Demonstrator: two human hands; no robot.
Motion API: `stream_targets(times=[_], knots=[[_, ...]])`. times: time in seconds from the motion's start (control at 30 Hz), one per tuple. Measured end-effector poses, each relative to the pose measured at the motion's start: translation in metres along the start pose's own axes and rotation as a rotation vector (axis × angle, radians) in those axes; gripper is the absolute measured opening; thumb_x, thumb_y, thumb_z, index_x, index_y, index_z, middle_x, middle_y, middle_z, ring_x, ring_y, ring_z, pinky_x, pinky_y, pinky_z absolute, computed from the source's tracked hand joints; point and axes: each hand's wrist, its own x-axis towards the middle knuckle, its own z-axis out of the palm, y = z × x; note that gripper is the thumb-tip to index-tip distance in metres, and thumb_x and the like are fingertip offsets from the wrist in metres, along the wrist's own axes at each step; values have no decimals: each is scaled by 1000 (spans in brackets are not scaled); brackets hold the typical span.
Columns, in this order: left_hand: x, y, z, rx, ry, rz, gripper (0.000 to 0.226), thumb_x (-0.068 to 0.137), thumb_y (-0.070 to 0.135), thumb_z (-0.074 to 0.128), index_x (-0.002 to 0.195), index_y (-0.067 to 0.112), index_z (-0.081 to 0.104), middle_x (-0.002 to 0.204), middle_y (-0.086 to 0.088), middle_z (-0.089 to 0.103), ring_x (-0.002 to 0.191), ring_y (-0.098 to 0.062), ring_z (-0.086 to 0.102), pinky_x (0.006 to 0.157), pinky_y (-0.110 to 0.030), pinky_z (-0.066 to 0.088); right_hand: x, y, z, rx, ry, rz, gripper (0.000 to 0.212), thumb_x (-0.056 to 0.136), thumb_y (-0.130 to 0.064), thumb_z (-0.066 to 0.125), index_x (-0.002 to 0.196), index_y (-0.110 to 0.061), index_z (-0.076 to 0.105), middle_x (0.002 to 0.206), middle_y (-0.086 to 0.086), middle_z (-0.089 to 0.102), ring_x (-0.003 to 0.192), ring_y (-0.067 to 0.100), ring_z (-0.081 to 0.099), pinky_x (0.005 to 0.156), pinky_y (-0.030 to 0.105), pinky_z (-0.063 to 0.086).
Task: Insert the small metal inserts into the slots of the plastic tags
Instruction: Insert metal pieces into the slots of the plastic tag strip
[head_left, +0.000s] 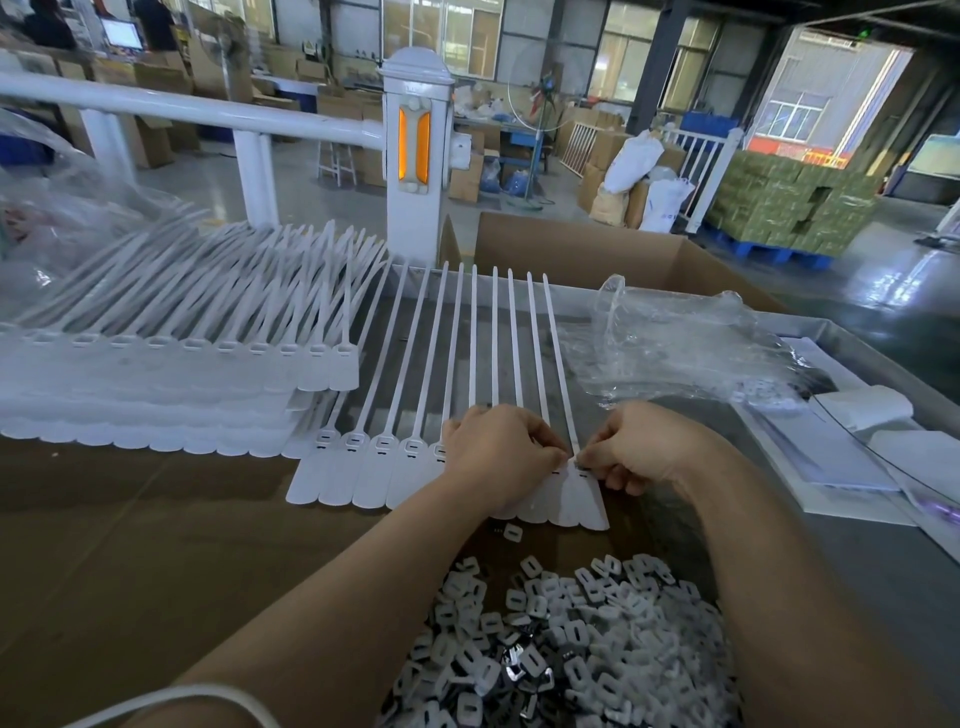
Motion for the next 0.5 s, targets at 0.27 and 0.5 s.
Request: stream_targets(times=[0.27, 0.5], knots=[[1, -1, 1, -14, 10, 2, 24, 86, 50, 66, 64, 46, 58, 71, 26, 47, 105, -10, 41, 89, -35, 22, -3, 1, -5, 34, -43, 22, 2, 90, -6, 69, 90, -7, 67, 77, 8, 69, 57, 11, 61, 44, 18, 47], [2, -2, 2, -17, 15, 5, 23, 86, 50, 66, 64, 46, 58, 71, 25, 46, 98, -7, 33, 87, -34, 19, -3, 2, -4, 29, -47, 21, 4, 90, -10, 71, 89, -9, 67, 80, 7, 69, 58, 10, 60, 43, 16, 46]])
